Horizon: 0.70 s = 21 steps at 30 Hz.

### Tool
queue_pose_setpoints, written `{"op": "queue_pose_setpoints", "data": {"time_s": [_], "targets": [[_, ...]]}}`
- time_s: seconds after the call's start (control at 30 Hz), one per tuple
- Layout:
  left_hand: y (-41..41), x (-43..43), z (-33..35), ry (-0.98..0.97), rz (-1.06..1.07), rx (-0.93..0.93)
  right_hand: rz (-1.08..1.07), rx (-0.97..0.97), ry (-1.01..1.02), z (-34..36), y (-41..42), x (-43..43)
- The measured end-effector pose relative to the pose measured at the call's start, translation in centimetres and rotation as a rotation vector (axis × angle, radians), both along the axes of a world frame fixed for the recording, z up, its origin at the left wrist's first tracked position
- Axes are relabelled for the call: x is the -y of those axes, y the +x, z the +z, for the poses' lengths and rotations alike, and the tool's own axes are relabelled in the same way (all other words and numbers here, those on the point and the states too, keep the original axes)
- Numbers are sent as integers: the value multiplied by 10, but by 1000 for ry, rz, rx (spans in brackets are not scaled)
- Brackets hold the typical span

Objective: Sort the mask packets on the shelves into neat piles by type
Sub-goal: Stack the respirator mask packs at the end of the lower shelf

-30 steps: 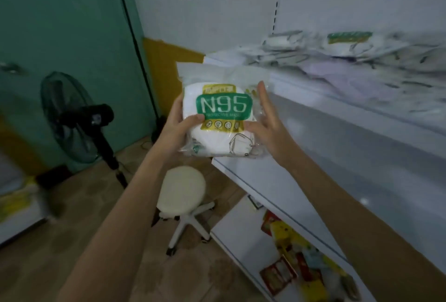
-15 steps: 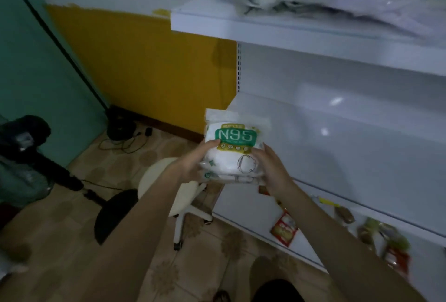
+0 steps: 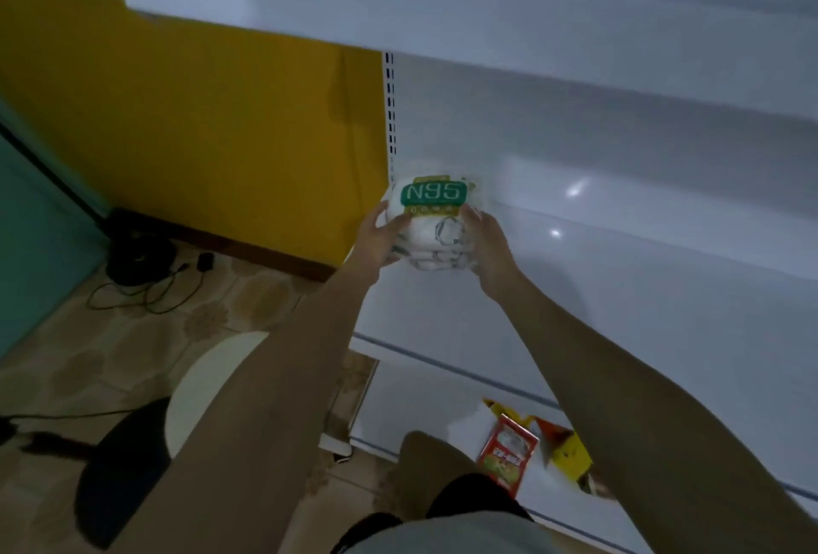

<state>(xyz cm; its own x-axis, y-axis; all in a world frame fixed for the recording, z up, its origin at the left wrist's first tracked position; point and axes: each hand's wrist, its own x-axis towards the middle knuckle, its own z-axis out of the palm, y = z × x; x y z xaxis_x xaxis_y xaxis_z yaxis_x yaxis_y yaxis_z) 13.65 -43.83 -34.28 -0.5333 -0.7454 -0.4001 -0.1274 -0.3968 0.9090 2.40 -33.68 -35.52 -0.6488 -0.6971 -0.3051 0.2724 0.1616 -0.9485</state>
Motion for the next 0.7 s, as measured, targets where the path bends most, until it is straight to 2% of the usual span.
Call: {"op": "queue_pose_setpoints", "data": {"time_s": [0.13, 0.3, 0.5, 0.57, 0.7], "targets": [[-36, 35, -18, -56, 28, -57, 190, -88, -111, -21, -31, 22], [-57, 65, -46, -98, -72, 7, 74, -124, -54, -46, -48, 49], [-71, 88, -56, -164, -166, -83, 76, -100, -32, -49, -70, 79], [-77, 98, -62, -164, -186, -78, 75, -81, -5, -50, -73, 84], [-73, 99, -62, -205, -200, -35, 89, -164, 56, -65, -82, 86]]}}
